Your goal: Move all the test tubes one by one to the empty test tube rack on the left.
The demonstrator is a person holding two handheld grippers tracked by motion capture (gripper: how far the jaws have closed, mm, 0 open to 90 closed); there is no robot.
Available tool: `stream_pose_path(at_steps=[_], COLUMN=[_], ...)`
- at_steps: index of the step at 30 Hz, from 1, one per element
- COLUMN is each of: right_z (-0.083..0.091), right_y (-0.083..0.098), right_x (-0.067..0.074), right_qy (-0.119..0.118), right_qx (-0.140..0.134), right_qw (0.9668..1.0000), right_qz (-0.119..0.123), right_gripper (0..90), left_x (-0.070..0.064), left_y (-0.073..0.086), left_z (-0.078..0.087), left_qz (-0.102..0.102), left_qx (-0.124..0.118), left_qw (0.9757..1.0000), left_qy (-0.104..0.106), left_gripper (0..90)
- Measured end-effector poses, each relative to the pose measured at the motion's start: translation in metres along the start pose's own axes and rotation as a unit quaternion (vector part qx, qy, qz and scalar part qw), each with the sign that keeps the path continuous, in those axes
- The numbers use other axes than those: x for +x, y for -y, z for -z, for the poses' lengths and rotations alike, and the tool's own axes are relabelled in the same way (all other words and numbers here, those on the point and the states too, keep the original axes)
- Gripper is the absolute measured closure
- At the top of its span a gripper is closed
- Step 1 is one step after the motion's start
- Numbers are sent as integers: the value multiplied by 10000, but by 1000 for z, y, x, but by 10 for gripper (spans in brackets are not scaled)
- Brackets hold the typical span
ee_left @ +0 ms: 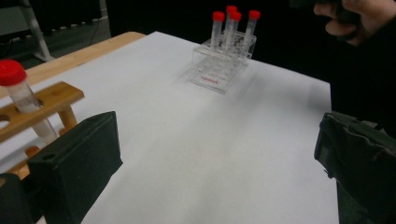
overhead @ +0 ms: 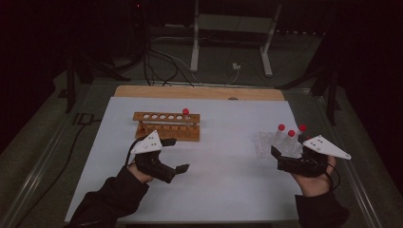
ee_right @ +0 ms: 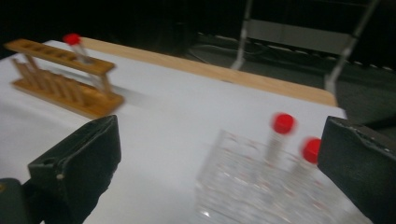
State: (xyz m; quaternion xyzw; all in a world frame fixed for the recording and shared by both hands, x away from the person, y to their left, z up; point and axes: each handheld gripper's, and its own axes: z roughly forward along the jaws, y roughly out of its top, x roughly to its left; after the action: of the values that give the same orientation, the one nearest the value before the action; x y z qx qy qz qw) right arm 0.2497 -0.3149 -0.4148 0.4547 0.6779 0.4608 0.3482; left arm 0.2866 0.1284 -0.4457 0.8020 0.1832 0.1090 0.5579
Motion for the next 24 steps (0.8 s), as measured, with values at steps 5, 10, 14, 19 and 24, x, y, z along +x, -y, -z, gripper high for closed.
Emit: stream_pose_path(at_steps=[5,10,14,19,24], right_z=[6,8,7,0,-9], right_y=[11,23,31,43,52], right_x=[-19,-38,-49,-62,-69], right_qy=[370,641,777,870,981], right_qx=[96,222,325,491,624], right_qw=[9992,9971,9954,9930,9907], right_qz=[-127,-345,-452,-628,-702], right_gripper=[0,0,3,62,147], left_x=[-8,-12,-13,-14,-13], left_y=[10,17,20,23,24], left_z=[1,0,0,-1,-1], left_qz=[-48,-35,-69,-39,2], left_qx=[12,29,40,45,51], left_qw=[10000,9999,9999,9999,9999], left_qy=[61,110,114,135,155], left_gripper=[12,12,12,12,12])
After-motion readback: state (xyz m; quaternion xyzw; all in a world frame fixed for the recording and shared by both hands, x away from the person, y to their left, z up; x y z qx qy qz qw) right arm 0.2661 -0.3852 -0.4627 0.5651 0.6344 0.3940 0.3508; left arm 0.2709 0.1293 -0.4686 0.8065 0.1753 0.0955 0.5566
